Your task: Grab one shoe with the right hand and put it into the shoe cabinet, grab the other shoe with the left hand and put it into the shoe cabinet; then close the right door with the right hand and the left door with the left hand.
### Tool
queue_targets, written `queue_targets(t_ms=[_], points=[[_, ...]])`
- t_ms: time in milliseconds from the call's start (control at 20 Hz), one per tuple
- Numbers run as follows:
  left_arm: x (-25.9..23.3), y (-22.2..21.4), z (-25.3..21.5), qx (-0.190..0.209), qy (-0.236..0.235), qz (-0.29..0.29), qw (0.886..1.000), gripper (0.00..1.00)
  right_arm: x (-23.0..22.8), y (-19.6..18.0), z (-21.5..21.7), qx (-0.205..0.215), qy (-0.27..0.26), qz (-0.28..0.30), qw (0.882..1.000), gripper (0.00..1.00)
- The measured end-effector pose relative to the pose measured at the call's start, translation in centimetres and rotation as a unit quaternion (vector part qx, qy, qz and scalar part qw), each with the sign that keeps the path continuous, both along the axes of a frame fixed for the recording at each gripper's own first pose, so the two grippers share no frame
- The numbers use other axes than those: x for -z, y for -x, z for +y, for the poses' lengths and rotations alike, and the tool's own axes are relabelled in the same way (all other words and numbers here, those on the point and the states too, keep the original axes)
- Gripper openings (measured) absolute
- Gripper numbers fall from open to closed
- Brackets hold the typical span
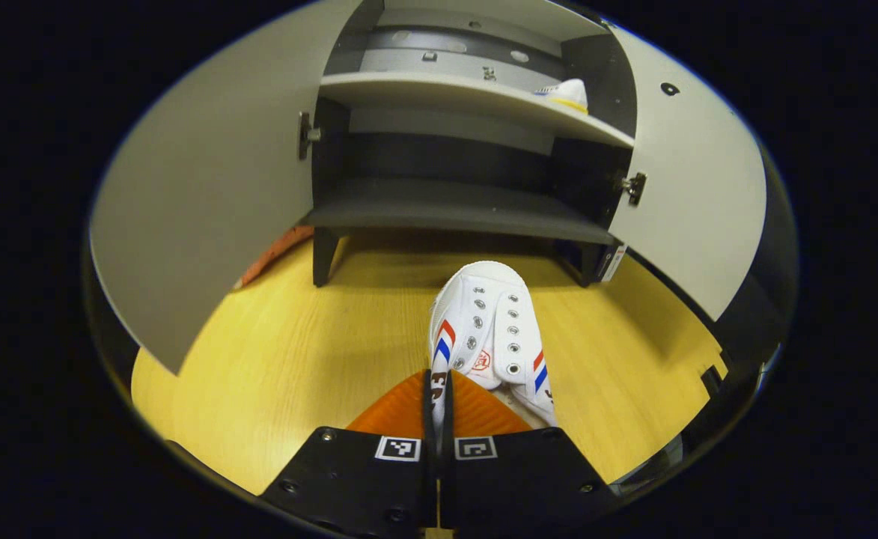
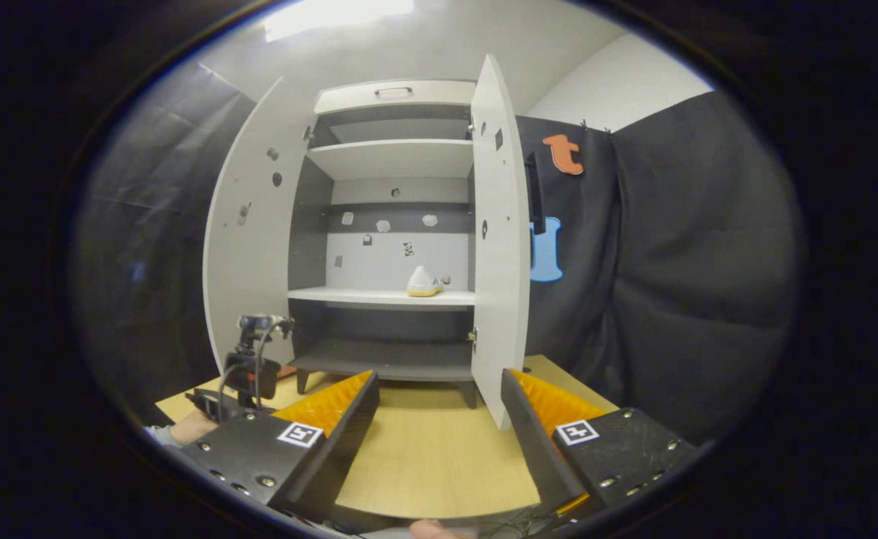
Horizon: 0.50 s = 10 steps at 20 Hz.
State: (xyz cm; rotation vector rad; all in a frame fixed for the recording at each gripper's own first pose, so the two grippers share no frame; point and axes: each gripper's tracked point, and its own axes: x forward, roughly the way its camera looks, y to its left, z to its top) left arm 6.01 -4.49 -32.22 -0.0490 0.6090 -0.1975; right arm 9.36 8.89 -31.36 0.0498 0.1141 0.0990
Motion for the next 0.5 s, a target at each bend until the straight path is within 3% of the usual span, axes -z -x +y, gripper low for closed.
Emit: queue_targets(t_ms=[500], points=[[-18.1,-0.8,1.6,-0.029,0.004,-0.143,0.989,0.02,-0.8,0.7,0.8,-0.018,-0.007,-0.019,1.000,0.97]])
